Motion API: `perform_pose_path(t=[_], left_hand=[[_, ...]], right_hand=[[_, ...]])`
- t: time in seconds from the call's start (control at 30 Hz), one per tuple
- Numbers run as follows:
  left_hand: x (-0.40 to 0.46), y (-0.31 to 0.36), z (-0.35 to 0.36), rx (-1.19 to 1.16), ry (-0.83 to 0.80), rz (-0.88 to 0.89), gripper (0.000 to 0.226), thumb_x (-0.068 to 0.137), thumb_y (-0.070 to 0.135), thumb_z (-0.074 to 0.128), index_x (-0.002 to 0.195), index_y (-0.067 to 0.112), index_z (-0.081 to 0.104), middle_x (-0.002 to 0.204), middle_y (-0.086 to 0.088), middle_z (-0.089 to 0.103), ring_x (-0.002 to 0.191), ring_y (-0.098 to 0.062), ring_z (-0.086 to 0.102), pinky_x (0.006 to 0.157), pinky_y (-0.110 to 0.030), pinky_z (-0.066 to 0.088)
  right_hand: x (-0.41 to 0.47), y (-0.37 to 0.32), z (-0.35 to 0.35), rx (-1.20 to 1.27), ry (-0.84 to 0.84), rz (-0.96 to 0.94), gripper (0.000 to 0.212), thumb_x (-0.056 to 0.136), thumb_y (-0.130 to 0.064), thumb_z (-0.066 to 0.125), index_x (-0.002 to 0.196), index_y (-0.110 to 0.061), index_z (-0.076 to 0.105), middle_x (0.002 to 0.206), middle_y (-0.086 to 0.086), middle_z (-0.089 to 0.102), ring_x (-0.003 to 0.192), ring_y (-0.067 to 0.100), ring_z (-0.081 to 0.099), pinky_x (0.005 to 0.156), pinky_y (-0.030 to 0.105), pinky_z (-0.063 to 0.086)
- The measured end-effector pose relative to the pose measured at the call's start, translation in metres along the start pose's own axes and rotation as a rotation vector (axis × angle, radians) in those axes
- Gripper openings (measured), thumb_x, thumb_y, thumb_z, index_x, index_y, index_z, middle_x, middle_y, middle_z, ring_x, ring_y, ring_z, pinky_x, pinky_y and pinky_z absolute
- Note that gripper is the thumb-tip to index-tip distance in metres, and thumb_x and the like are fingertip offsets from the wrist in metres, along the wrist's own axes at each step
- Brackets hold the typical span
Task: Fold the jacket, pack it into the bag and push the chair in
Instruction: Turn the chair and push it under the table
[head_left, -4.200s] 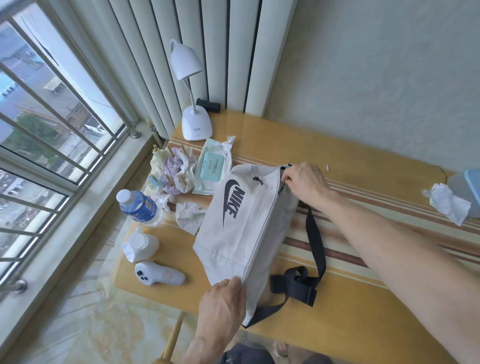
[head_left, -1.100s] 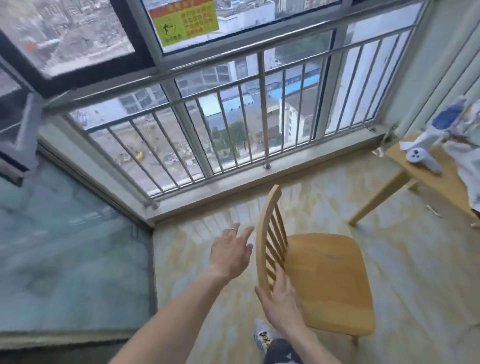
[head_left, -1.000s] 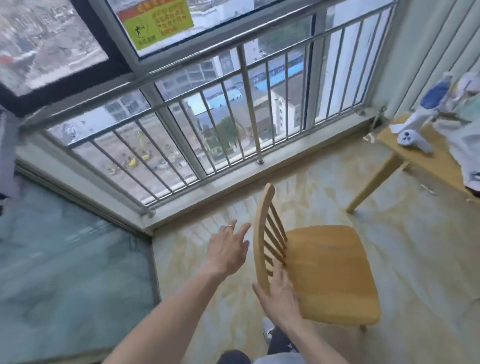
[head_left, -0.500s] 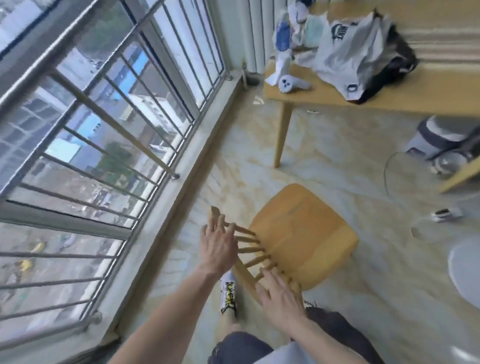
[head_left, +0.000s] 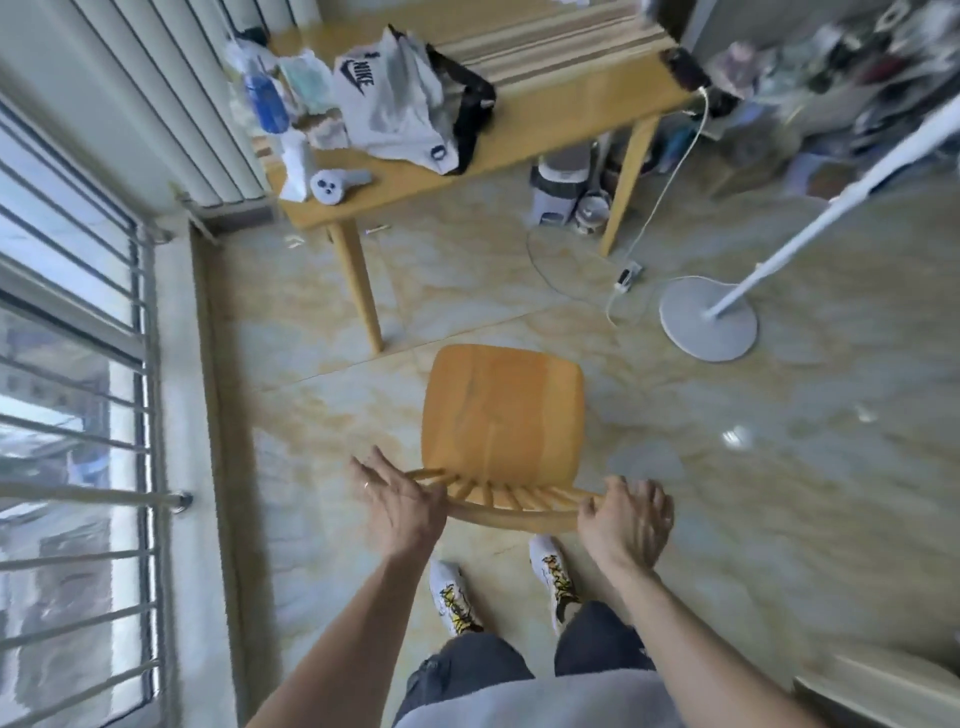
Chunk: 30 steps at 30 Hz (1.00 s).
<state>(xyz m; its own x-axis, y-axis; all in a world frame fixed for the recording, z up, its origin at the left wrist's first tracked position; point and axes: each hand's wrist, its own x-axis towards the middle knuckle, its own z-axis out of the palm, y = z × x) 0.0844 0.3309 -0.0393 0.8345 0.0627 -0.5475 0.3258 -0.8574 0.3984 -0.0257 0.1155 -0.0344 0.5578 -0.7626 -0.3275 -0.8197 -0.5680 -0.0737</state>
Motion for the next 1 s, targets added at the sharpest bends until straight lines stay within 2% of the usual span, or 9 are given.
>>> perform_pose_path(t=[0.1, 0.17, 0.27, 0.33, 0.57, 0.63, 0.7, 0.8, 1.0], left_hand=[[0.003, 0.006, -0.006, -0.27, -0.014, -0.158, 0.115, 0.078, 0.02, 0.071, 0.158, 0.023, -0.011, 0.153, -0.028, 0.034, 0.123, -0.043, 0.053, 0.095, -0.048, 0.05], [0.008, 0.013, -0.008, -0.458, -0.047, -0.311, 0.106, 0.082, 0.01, 0.066, 0.16, 0.02, -0.006, 0.15, -0.018, 0.044, 0.108, -0.033, 0.058, 0.079, -0.041, 0.052], [0.017, 0.019, -0.016, -0.852, -0.203, -0.608, 0.045, 0.088, -0.003, 0.063, 0.132, -0.007, 0.053, 0.104, -0.017, 0.064, 0.068, -0.025, 0.06, 0.055, -0.034, 0.049], [0.012, 0.025, -0.027, -0.964, -0.35, -0.675, 0.009, 0.098, -0.003, 0.053, 0.098, -0.008, 0.061, 0.088, -0.016, 0.062, 0.056, -0.024, 0.062, 0.051, -0.031, 0.052], [0.019, 0.037, -0.043, -0.969, -0.442, -0.819, 0.026, 0.103, 0.006, 0.047, 0.081, -0.005, 0.056, 0.078, -0.013, 0.056, 0.068, -0.027, 0.055, 0.069, -0.042, 0.052], [0.023, 0.039, -0.042, -0.952, -0.433, -0.85, 0.022, 0.102, 0.005, 0.046, 0.085, -0.004, 0.057, 0.079, -0.012, 0.056, 0.07, -0.028, 0.055, 0.077, -0.043, 0.053], [0.026, 0.045, -0.046, -0.934, -0.416, -0.862, 0.015, 0.099, 0.003, 0.049, 0.088, -0.003, 0.055, 0.082, -0.013, 0.055, 0.071, -0.029, 0.055, 0.084, -0.041, 0.052], [0.041, 0.062, -0.057, -0.938, -0.398, -0.818, 0.005, 0.091, -0.002, 0.056, 0.094, -0.002, 0.052, 0.087, -0.018, 0.057, 0.073, -0.032, 0.059, 0.088, -0.046, 0.054], [0.082, 0.134, -0.086, -0.954, -0.382, -0.687, 0.012, 0.086, -0.008, 0.055, 0.095, -0.002, 0.052, 0.105, -0.027, 0.06, 0.096, -0.043, 0.065, 0.094, -0.056, 0.055]], right_hand=[[-0.006, -0.006, -0.008, 0.353, 0.024, 0.243, 0.064, 0.081, -0.016, 0.075, 0.139, -0.014, 0.049, 0.158, 0.021, 0.03, 0.146, 0.039, 0.027, 0.11, 0.049, 0.041], [-0.007, -0.011, -0.018, 0.634, 0.035, 0.423, 0.076, 0.082, -0.004, 0.074, 0.147, -0.01, 0.037, 0.157, 0.023, 0.029, 0.141, 0.042, 0.038, 0.107, 0.047, 0.043], [-0.004, -0.017, -0.024, 0.872, -0.044, 0.731, 0.063, 0.085, -0.002, 0.069, 0.139, -0.003, 0.036, 0.138, 0.026, 0.051, 0.121, 0.044, 0.058, 0.098, 0.044, 0.049], [0.0, -0.018, -0.024, 1.05, -0.092, 0.92, 0.05, 0.085, -0.008, 0.069, 0.127, -0.001, 0.044, 0.127, 0.026, 0.057, 0.103, 0.042, 0.063, 0.092, 0.049, 0.055], [0.014, -0.019, -0.023, 1.448, -0.382, 1.05, 0.026, 0.092, 0.0, 0.059, 0.117, 0.002, 0.052, 0.117, 0.025, 0.063, 0.1, 0.041, 0.062, 0.083, 0.06, 0.055], [0.015, -0.024, -0.036, 1.471, -0.476, 1.053, 0.006, 0.099, 0.001, 0.049, 0.099, 0.005, 0.053, 0.101, 0.028, 0.061, 0.101, 0.041, 0.059, 0.096, 0.062, 0.05], [0.022, -0.022, -0.042, 1.487, -0.544, 1.069, 0.014, 0.102, 0.002, 0.044, 0.089, 0.004, 0.05, 0.095, 0.026, 0.056, 0.102, 0.042, 0.057, 0.108, 0.059, 0.042], [0.041, -0.027, -0.056, 1.553, -0.568, 1.019, 0.005, 0.1, 0.002, 0.047, 0.102, 0.0, 0.05, 0.1, 0.024, 0.056, 0.089, 0.041, 0.056, 0.095, 0.056, 0.048], [0.114, -0.058, -0.095, 1.528, -0.617, 0.923, 0.017, 0.091, 0.009, 0.049, 0.103, -0.002, 0.05, 0.116, 0.031, 0.05, 0.116, 0.049, 0.048, 0.111, 0.066, 0.036]])
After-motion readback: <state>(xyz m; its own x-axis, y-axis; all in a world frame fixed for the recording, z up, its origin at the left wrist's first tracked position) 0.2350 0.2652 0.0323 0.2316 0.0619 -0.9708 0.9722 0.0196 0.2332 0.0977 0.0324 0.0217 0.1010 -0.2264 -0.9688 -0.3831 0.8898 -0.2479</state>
